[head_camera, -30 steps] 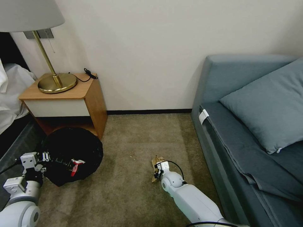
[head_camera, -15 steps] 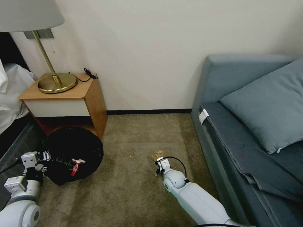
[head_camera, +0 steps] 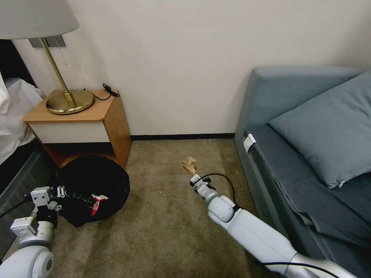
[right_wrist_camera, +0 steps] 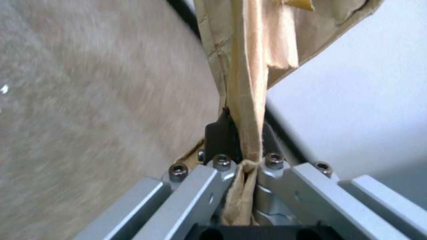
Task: Pick up the trash bin, then pick up the garbage on the floor and place it into the trash bin.
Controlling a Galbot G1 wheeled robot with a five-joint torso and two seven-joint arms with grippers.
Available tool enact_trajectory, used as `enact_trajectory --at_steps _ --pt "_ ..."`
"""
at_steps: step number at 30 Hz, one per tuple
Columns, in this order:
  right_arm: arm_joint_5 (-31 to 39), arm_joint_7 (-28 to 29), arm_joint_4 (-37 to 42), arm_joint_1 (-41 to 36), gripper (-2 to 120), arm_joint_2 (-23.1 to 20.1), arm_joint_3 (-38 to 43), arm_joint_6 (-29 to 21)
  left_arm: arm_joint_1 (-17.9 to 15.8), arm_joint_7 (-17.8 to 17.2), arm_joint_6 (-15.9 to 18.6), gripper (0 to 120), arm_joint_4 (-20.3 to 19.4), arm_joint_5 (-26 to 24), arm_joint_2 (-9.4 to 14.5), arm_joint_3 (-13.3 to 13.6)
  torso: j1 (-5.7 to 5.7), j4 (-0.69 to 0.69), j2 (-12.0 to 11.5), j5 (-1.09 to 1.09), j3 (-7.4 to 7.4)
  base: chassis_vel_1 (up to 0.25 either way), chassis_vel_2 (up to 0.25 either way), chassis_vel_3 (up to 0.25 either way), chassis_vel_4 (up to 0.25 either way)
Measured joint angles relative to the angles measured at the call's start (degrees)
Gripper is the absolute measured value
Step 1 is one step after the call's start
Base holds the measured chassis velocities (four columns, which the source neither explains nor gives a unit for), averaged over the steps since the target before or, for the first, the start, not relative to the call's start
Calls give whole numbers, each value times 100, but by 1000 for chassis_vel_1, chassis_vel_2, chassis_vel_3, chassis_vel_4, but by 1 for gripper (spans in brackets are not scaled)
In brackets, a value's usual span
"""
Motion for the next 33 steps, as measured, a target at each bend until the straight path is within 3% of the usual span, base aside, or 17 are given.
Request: enact_trajectory --at_steps 4,8,13,20,33 --pt "120 -222 453 214 0 -354 -274 53 -44 -3 0 6 54 4 -33 50 0 -2 0 -1 0 0 0 0 0" --pt "212 -297 609 322 0 -439 -401 54 -63 -7 3 6 62 9 -55 89 0 -1 0 -1 0 0 0 0 0" --pt "689 -496 1046 985 0 -590 -1092 78 -176 -41 97 6 66 104 -157 329 0 -1 0 -3 0 0 0 0 0" --pt "1237 -612 970 2023 0 -19 -1778 204 -313 -105 227 6 51 152 -208 466 0 1 0 -3 0 0 0 0 0" --pt "2269 -771 1025 2274 0 844 -2453 331 -517 -164 365 6 90 131 -222 504 0 1 0 -3 0 0 0 0 0"
